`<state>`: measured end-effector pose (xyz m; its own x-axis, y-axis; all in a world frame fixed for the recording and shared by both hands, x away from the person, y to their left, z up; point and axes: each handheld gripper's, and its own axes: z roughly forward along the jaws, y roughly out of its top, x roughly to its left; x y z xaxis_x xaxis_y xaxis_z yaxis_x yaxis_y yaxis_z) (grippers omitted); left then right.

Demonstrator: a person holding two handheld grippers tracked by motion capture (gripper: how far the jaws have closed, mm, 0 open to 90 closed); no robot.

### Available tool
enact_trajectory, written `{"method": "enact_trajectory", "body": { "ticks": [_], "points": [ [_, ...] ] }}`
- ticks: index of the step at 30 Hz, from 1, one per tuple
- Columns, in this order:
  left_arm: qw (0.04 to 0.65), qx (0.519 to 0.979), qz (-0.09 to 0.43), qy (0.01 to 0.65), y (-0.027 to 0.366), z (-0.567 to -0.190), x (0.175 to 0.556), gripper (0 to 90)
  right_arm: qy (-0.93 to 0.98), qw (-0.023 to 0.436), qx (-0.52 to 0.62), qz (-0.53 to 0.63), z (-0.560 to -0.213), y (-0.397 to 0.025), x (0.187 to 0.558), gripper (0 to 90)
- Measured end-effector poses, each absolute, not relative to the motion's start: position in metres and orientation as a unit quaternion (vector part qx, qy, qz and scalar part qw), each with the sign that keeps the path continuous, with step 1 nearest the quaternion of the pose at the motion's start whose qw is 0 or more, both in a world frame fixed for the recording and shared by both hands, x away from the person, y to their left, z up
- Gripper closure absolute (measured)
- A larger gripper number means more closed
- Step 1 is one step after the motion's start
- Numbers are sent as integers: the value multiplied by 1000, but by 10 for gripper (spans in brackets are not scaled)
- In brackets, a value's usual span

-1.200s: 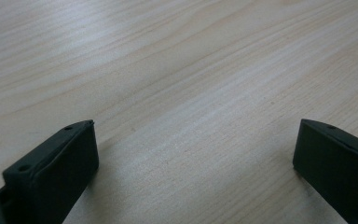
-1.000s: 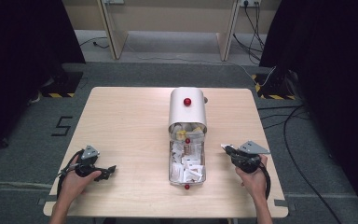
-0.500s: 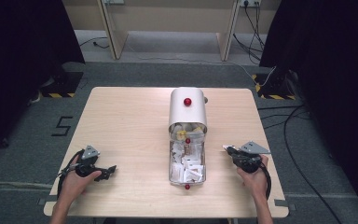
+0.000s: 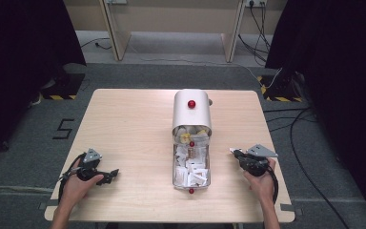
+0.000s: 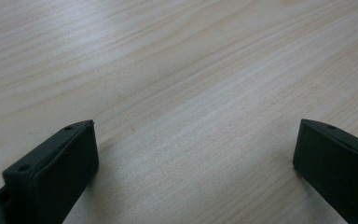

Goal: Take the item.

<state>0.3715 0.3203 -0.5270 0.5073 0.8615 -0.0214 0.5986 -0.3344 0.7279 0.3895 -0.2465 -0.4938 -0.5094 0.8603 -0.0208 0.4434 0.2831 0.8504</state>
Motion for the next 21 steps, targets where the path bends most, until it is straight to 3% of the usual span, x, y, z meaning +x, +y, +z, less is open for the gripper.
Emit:
{"method": "enact_trajectory", "body": {
  "ticks": [17,21],
  "points": [
    [348,795,188,459,320,-527,372,0,761,245,439,411,-500,-252,393,865],
    [349,795,188,460,320,-527,372,0,759,243,442,412,-501,-253,394,815]
  ]
}}
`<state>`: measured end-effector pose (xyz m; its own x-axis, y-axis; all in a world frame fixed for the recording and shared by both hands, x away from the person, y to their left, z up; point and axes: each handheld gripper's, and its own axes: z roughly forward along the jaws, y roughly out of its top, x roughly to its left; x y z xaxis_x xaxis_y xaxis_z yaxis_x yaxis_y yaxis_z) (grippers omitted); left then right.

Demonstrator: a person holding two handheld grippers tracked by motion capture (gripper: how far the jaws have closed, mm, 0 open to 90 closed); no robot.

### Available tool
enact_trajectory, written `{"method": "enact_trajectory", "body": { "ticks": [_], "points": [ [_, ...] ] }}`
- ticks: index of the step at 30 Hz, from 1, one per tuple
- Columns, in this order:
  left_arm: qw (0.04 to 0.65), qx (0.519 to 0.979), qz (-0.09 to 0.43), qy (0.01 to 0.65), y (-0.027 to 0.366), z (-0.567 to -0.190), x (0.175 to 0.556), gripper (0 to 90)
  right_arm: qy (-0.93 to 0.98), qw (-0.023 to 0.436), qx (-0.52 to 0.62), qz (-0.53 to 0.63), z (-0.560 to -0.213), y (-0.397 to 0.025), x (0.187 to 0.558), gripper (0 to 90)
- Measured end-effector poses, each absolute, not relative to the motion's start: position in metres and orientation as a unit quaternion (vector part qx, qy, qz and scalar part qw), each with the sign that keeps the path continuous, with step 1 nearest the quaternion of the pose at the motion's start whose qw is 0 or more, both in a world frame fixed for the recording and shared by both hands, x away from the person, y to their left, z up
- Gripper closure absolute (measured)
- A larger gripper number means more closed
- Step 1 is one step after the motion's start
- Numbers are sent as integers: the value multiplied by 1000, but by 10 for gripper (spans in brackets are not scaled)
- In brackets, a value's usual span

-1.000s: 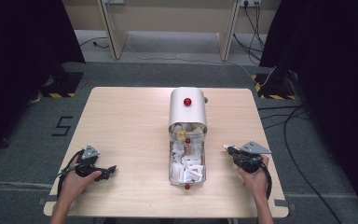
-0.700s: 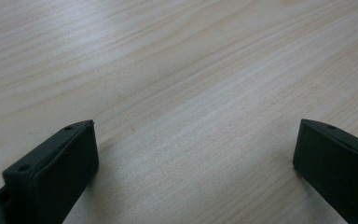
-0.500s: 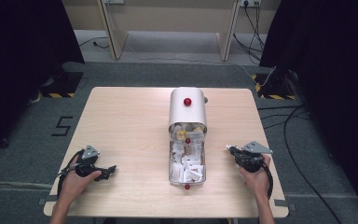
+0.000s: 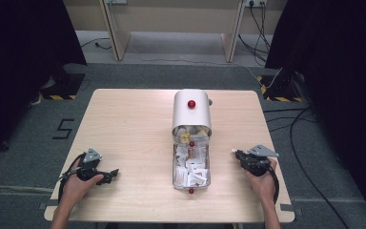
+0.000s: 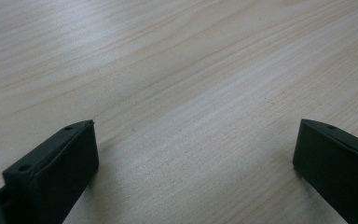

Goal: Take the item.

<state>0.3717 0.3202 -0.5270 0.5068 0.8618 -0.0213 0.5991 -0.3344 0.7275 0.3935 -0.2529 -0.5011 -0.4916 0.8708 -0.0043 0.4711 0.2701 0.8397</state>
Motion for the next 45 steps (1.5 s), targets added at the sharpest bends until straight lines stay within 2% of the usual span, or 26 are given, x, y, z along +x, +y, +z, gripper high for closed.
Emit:
{"method": "enact_trajectory", "body": {
  "ticks": [17,30,45],
  "points": [
    [348,795,188,460,320,-527,372,0,756,245,447,411,-495,-249,392,517],
    [348,795,188,459,320,-527,372,0,750,249,451,415,-486,-241,385,404],
    [348,795,188,459,320,-527,372,0,754,248,444,416,-480,-236,374,381]
  ]
}}
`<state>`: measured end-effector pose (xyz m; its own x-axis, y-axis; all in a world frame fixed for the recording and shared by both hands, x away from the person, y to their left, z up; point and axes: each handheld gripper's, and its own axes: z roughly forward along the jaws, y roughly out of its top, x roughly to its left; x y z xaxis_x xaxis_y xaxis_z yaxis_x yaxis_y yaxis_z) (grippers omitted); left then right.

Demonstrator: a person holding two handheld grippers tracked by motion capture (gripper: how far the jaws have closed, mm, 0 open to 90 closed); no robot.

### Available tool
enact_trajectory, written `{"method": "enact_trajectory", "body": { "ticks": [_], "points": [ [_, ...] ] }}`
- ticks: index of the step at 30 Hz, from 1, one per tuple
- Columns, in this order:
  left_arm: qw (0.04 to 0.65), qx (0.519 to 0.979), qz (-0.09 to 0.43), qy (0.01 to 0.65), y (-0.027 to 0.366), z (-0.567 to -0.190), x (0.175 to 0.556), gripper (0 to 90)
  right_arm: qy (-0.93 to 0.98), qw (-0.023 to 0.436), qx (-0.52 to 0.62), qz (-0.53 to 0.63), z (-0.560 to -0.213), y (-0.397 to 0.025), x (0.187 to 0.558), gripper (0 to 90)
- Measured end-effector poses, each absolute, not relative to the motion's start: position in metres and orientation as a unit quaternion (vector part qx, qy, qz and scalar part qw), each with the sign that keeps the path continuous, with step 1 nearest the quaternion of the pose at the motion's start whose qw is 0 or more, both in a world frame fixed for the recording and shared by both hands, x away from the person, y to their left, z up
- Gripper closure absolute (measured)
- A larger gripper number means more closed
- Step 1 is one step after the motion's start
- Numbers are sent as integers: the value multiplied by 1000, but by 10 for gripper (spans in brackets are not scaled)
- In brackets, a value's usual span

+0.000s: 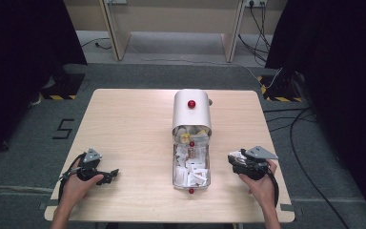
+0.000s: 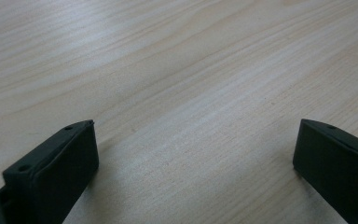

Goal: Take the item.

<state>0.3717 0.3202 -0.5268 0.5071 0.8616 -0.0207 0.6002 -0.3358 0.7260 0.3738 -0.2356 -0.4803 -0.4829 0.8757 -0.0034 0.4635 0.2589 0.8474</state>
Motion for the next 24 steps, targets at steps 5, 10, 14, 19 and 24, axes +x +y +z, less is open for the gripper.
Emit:
{"method": "enact_trajectory", "body": {
  "ticks": [5,10,14,19,24],
  "points": [
    [348,795,188,459,320,-527,372,0,756,247,441,415,-480,-234,370,381],
    [349,795,188,459,320,-527,372,0,757,247,441,414,-479,-235,364,380],
    [349,795,188,459,320,-527,372,0,758,247,441,413,-478,-236,359,377],
    [348,795,188,459,320,-527,372,0,759,246,441,411,-480,-238,352,378],
    [349,795,188,459,320,-527,372,0,761,244,442,409,-483,-240,348,374]
  ]
}}
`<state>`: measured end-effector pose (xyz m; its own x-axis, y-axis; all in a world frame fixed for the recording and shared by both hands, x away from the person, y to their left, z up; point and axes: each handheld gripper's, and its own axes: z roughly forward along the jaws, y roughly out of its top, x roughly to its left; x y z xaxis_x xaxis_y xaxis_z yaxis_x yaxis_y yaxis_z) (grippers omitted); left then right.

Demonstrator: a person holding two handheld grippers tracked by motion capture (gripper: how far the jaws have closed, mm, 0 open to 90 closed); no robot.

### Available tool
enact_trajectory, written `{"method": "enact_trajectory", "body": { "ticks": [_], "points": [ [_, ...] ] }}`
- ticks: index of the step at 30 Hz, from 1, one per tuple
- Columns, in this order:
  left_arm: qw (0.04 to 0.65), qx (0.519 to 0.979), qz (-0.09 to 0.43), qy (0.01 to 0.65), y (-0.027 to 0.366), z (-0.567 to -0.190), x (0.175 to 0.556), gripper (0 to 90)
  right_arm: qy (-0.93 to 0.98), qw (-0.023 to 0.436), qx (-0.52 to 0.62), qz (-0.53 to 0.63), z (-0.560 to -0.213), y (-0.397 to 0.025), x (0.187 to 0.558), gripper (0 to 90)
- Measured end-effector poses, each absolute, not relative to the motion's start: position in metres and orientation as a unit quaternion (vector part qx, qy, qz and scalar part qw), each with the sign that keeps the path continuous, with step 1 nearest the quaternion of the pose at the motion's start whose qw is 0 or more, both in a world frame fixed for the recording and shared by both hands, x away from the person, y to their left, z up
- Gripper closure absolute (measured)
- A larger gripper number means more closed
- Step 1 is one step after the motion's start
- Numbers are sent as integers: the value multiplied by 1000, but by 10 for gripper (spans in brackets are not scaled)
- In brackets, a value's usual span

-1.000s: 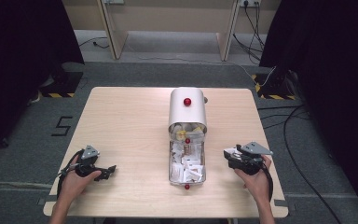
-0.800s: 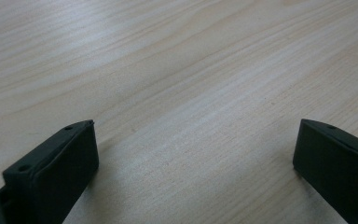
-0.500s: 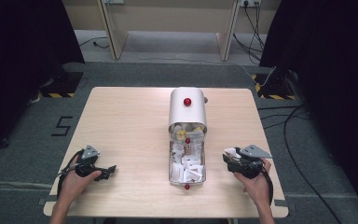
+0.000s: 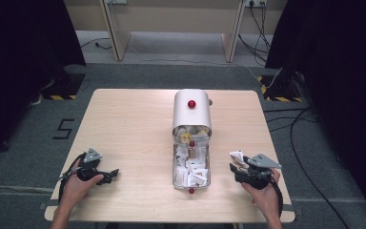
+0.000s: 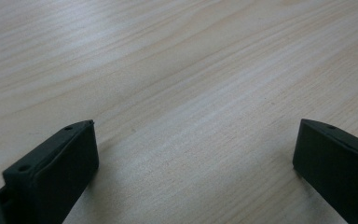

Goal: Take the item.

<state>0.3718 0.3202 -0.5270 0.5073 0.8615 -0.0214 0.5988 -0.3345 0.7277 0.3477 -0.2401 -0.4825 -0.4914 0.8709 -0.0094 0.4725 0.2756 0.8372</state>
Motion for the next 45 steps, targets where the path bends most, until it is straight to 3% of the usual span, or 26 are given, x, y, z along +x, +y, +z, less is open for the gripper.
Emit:
{"method": "enact_trajectory", "body": {
  "ticks": [16,45],
  "points": [
    [348,795,188,459,320,-527,372,0,769,237,443,395,-486,-239,337,270],
    [348,795,188,459,320,-527,372,0,775,234,436,394,-506,-237,296,276]
  ]
}}
